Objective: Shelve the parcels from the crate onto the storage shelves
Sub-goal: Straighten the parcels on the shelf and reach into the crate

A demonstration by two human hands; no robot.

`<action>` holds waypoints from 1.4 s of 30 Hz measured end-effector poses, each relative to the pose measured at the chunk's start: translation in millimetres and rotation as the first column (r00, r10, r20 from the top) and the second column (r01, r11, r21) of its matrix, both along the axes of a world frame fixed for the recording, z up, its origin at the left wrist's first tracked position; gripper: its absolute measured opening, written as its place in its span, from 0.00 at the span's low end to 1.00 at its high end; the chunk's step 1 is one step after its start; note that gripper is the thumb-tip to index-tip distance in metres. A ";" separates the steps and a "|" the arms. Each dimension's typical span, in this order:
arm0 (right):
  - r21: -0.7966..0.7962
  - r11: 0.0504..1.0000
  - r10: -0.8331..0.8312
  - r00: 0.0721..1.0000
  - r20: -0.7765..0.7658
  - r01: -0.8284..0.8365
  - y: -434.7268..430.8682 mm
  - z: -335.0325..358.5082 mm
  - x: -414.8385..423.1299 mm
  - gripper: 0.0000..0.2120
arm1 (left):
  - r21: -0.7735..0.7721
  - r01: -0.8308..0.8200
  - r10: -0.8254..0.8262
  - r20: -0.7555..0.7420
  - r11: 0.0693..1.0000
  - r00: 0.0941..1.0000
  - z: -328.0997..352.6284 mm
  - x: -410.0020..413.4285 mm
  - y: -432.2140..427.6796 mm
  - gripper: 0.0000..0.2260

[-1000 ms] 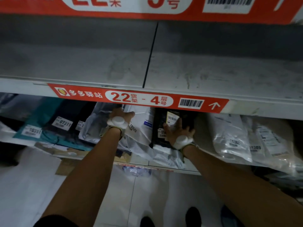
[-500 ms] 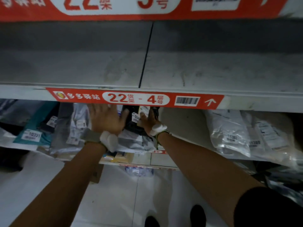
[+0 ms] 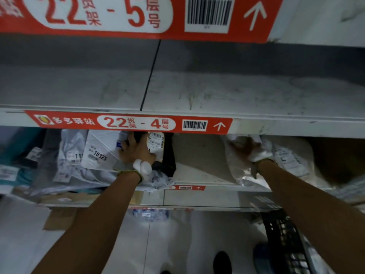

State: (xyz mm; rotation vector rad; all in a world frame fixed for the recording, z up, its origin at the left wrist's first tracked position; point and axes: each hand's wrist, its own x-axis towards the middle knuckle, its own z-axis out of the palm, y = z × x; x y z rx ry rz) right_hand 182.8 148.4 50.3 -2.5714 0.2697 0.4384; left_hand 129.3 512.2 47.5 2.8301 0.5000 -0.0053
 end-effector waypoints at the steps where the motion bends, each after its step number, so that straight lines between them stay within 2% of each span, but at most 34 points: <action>1: 0.008 0.999 -0.032 0.999 0.013 0.032 -4.3 6.0 -5.1 0.39 | 0.002 0.004 -0.004 0.000 1.000 1.000 -1.0 -1.4 1.5 0.39; 2: 0.031 0.997 -0.076 0.997 -0.016 0.077 -7.2 5.9 -5.5 0.41 | 0.005 0.006 -0.006 -0.001 1.000 1.000 -1.0 -2.3 1.7 0.38; 4: -0.015 0.984 -0.178 0.984 0.029 0.178 -2.1 4.6 -13.0 0.49 | 0.012 0.008 -0.008 -0.011 1.000 1.000 -0.8 -4.5 1.2 0.37; 7: 0.132 0.973 -0.192 0.981 0.020 0.188 28.7 -13.8 -19.1 0.52 | 0.012 0.012 -0.012 -0.031 1.000 0.999 1.6 -4.8 -3.2 0.37; 9: 0.201 0.975 -0.095 0.995 0.009 0.091 76.7 -18.9 -20.8 0.47 | 0.012 0.017 -0.017 -0.059 1.000 0.998 3.5 -6.0 -2.8 0.36; 11: 0.249 0.966 0.074 0.997 0.012 -0.075 127.4 -25.3 -21.7 0.40 | -0.007 0.061 -0.062 -0.067 0.998 0.996 5.7 -6.4 -3.5 0.36; 13: 0.243 0.958 0.153 0.988 0.008 -0.150 166.7 -35.4 -21.5 0.39 | 0.012 0.104 -0.103 -0.047 0.995 0.994 8.0 -5.2 -4.2 0.33; 16: 0.182 0.962 0.215 0.976 -0.037 -0.205 172.0 -39.1 -11.7 0.40 | 0.202 0.150 -0.162 0.043 0.968 0.986 7.4 -9.4 -12.8 0.34; 18: 0.119 0.921 0.381 0.922 -0.072 -0.371 144.9 -32.1 -14.3 0.34 | 0.335 0.307 -0.355 0.092 0.891 0.930 0.6 -12.0 -31.6 0.31; 19: 0.079 0.901 0.432 0.898 -0.085 -0.426 129.2 -30.0 -16.7 0.31 | 0.347 0.376 -0.428 0.084 0.859 0.900 -2.4 -12.2 -43.4 0.28; 21: 0.019 0.948 0.318 0.948 0.018 -0.318 92.5 -30.3 -25.4 0.32 | 0.183 0.432 -0.452 0.083 0.883 0.888 -2.0 -6.9 -68.4 0.21; 23: -0.151 0.983 0.134 0.971 0.198 -0.105 49.5 -39.6 -30.8 0.37 | 0.021 0.361 -0.361 0.086 0.932 0.929 1.5 -2.6 -85.0 0.15; 25: -0.328 0.940 -0.032 0.983 0.181 0.091 -7.1 -54.6 -32.6 0.45 | 0.049 0.309 -0.312 0.083 0.950 0.946 0.8 1.0 -94.4 0.12; 27: -0.418 0.873 -0.228 0.968 0.102 0.250 -59.1 -63.7 -37.5 0.57 | 0.043 0.277 -0.280 0.064 0.960 0.958 -3.4 3.8 -95.4 0.16; 29: -0.388 0.839 -0.387 0.920 0.066 0.381 -91.4 -71.9 -38.5 0.64 | -0.009 0.272 -0.271 0.034 0.962 0.962 -6.7 6.0 -94.6 0.21; 30: -0.370 0.834 -0.424 0.905 0.043 0.409 -98.8 -74.4 -36.8 0.63 | -0.016 0.274 -0.273 0.034 0.962 0.961 -9.4 8.3 -92.7 0.22; 32: -0.401 0.837 -0.391 0.920 0.036 0.371 -101.8 -78.3 -30.4 0.57 | 0.004 0.265 -0.265 0.035 0.964 0.964 -10.8 7.8 -89.9 0.23; 36: -0.478 0.820 -0.285 0.949 0.138 0.316 -95.5 -63.2 -24.4 0.31 | 0.062 0.261 -0.264 0.054 0.963 0.963 -21.5 4.6 -88.1 0.23; 37: -0.488 0.823 -0.249 0.957 0.151 0.292 -96.5 -55.5 -23.2 0.28 | 0.062 0.257 -0.260 0.060 0.965 0.964 -24.3 4.5 -87.3 0.23; 38: -0.509 0.835 -0.167 0.978 0.129 0.210 -100.0 -47.9 -21.9 0.30 | 0.055 0.258 -0.261 0.069 0.965 0.963 -25.4 4.4 -87.6 0.24; 40: -0.551 0.835 0.010 1.000 0.007 -0.004 -107.5 -30.1 -11.2 0.38 | 0.078 0.270 -0.276 0.089 0.960 0.957 -28.9 3.7 -85.9 0.25; 42: -0.559 0.821 0.054 0.990 -0.128 -0.117 -115.2 -24.2 8.8 0.41 | 0.111 0.272 -0.285 0.119 0.956 0.951 -33.6 4.6 -87.7 0.23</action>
